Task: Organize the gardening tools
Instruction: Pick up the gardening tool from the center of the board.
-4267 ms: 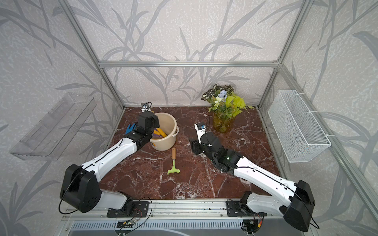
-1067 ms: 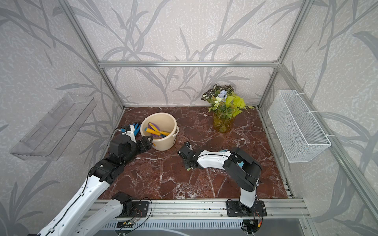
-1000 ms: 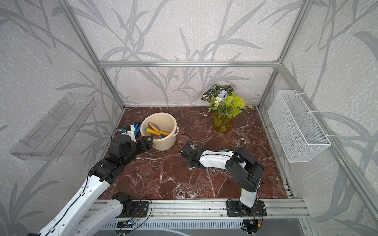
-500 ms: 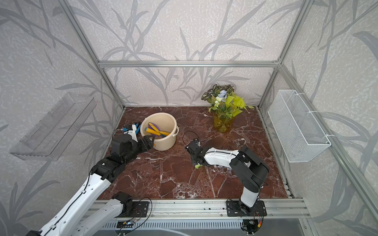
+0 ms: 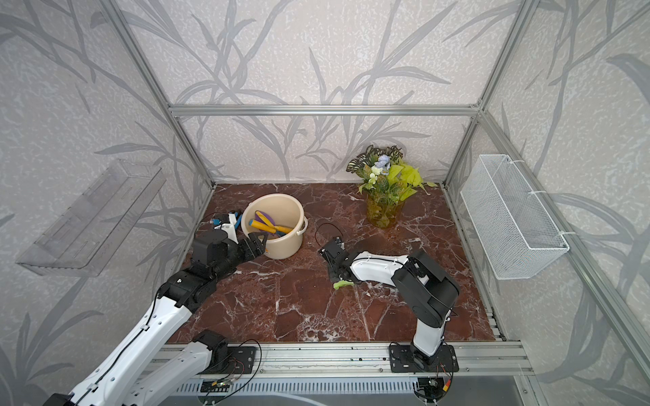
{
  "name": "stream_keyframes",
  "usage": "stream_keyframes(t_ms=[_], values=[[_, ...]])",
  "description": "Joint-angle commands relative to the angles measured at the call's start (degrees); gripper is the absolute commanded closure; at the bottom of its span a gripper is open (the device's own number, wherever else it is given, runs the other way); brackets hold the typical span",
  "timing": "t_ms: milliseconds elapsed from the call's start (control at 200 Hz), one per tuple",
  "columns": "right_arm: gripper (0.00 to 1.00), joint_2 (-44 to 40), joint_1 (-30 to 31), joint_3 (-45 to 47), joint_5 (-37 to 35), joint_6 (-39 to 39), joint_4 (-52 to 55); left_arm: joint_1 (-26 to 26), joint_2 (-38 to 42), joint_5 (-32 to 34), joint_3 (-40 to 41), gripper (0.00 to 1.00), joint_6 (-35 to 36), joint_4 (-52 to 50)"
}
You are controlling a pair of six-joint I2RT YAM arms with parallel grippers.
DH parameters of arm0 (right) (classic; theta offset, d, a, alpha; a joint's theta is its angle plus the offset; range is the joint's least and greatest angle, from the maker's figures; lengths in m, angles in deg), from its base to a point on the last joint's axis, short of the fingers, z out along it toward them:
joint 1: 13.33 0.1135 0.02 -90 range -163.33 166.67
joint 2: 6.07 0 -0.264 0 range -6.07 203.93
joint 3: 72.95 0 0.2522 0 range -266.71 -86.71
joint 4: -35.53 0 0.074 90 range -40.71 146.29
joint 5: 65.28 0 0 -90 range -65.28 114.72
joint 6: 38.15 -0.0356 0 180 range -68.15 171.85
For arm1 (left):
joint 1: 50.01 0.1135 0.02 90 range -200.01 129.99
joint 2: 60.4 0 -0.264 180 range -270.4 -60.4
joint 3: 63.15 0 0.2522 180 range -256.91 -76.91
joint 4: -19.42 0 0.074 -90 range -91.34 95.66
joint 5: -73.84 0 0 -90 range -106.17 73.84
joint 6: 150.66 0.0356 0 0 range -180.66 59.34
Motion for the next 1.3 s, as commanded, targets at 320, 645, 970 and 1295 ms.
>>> stream_keyframes(t_ms=[320,645,970,1295], values=[[1.0,-11.75,-0.42,0.86,-0.04,4.16,0.17,-1.49,-3.65,-6.85,-5.1,0.21,1.05,3.66],[1.0,-26.85,-0.02,0.86,4.52,13.52,-3.02,-5.96,-8.57,-13.25,-8.22,0.2,-0.06,9.45],[1.0,-34.13,4.78,-0.04,6.63,21.32,-4.96,-9.83,-14.58,-21.11,-9.81,0.13,-2.94,17.93],[1.0,-35.16,7.9,-1.25,8.33,22.76,-5.9,-14.52,-18.63,-21.8,-12.63,0.31,-2.8,20.06]])
